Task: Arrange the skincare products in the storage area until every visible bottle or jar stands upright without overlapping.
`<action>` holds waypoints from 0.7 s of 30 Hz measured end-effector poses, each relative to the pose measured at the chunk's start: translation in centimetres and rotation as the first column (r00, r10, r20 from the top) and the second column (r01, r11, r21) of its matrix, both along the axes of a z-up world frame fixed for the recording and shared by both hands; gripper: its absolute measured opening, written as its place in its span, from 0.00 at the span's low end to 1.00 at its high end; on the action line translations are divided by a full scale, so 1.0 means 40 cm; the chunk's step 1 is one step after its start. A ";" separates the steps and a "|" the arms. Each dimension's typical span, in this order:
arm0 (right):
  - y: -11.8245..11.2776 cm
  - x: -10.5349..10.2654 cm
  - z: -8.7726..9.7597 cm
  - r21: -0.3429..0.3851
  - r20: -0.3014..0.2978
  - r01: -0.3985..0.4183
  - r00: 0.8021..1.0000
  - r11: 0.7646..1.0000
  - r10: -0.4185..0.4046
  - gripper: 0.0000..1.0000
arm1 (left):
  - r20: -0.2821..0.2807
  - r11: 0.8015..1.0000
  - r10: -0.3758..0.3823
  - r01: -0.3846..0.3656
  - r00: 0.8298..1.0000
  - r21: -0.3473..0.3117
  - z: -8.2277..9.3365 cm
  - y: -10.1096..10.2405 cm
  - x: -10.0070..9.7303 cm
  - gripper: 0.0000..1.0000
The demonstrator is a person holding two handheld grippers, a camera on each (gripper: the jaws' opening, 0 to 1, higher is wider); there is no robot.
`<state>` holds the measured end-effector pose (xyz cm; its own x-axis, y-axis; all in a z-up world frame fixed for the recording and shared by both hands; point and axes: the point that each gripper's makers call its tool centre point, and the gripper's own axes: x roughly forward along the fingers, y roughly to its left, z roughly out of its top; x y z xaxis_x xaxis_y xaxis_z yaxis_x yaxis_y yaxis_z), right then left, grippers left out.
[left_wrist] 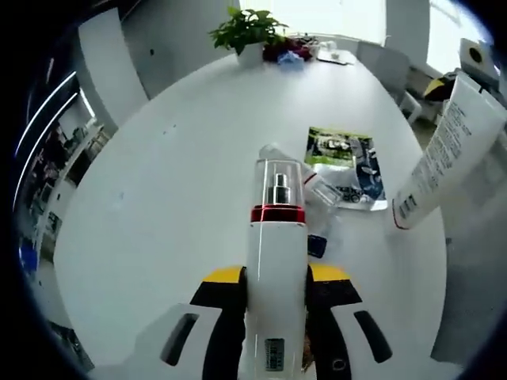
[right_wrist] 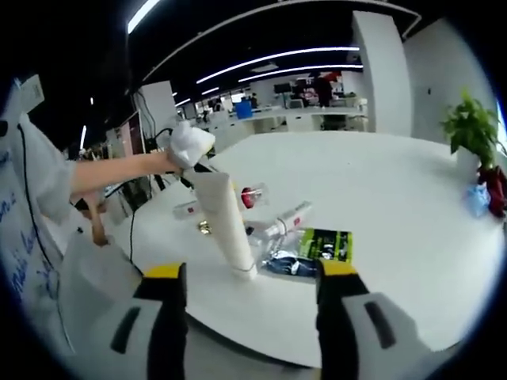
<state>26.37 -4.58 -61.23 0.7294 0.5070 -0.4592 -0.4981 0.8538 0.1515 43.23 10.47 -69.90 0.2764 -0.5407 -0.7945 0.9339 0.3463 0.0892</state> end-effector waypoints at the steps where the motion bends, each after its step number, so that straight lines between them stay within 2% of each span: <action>1: -0.002 0.002 0.001 0.000 0.001 0.002 1.000 1.000 -0.002 0.67 | 0.006 1.000 0.006 -0.006 1.000 -0.008 0.005 0.001 -0.002 0.25; 5: -0.003 0.005 0.003 0.009 0.004 0.004 1.000 1.000 -0.004 0.67 | 0.015 0.998 0.040 -0.040 0.999 -0.046 0.023 0.005 -0.009 0.25; 7: -0.005 0.005 0.003 0.008 0.004 0.005 1.000 1.000 -0.005 0.67 | -0.015 0.995 0.071 -0.072 0.997 -0.063 0.026 0.010 -0.017 0.25; 13: 0.002 0.010 0.007 0.029 0.012 -0.002 1.000 1.000 0.001 0.67 | -0.021 0.983 0.134 -0.136 0.991 -0.122 0.042 0.024 -0.035 0.25; 21: 0.009 0.015 0.018 0.058 0.023 -0.006 1.000 0.998 0.004 0.66 | -0.018 0.969 0.179 -0.179 0.984 -0.170 0.066 0.042 -0.072 0.25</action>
